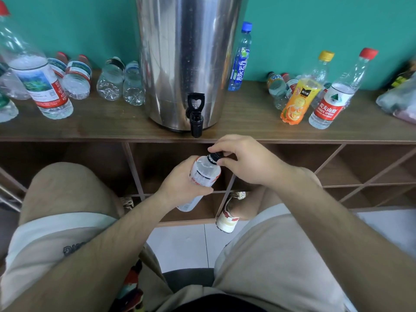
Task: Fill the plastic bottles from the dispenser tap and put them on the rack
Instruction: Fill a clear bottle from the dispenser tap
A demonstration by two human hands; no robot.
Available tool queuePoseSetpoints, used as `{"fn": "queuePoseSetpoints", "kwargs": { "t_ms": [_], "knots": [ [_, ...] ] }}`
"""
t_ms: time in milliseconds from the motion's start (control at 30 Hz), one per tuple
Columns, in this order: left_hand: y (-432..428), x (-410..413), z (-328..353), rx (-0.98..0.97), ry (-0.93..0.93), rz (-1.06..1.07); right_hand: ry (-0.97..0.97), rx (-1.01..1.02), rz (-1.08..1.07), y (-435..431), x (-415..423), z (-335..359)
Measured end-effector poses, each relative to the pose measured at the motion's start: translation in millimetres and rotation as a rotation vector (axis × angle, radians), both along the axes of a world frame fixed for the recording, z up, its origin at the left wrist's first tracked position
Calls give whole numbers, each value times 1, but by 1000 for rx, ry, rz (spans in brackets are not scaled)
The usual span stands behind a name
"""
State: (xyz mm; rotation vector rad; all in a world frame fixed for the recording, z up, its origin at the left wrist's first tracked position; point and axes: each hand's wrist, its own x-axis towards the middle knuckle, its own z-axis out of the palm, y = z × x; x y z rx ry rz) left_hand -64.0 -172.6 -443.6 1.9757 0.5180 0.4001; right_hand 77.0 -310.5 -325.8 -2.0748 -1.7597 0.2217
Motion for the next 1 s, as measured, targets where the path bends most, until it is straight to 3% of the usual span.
{"fn": "queuePoseSetpoints", "kwargs": {
  "t_ms": [200, 300, 467, 533, 600, 700, 767, 900, 1000],
  "knots": [
    [0, -4, 2, -18, 39, -62, -110, -147, 64, 3, 4, 5],
    [-3, -5, 6, -13, 35, -82, -197, -222, -5, 6, 3, 8],
    [-9, -3, 9, -7, 6, -113, -637, -303, -172, 9, -7, 14],
    [-11, -3, 10, -3, -2, -120, -624, -314, -199, 9, -4, 21],
    [-10, -2, 11, -7, -9, -119, -451, -307, -194, 6, 5, 30],
    [-9, -3, 12, -15, -16, -115, -212, -351, -16, 3, 5, 42],
    [-10, -4, 13, 0, -14, -116, -295, -365, 18, 3, 0, 40],
    [-11, -4, 11, -3, -15, -122, -620, -301, -150, 5, -5, 32],
    [-9, -4, 12, -21, -24, -119, -482, -275, -110, 0, 3, 31]
  ]
}}
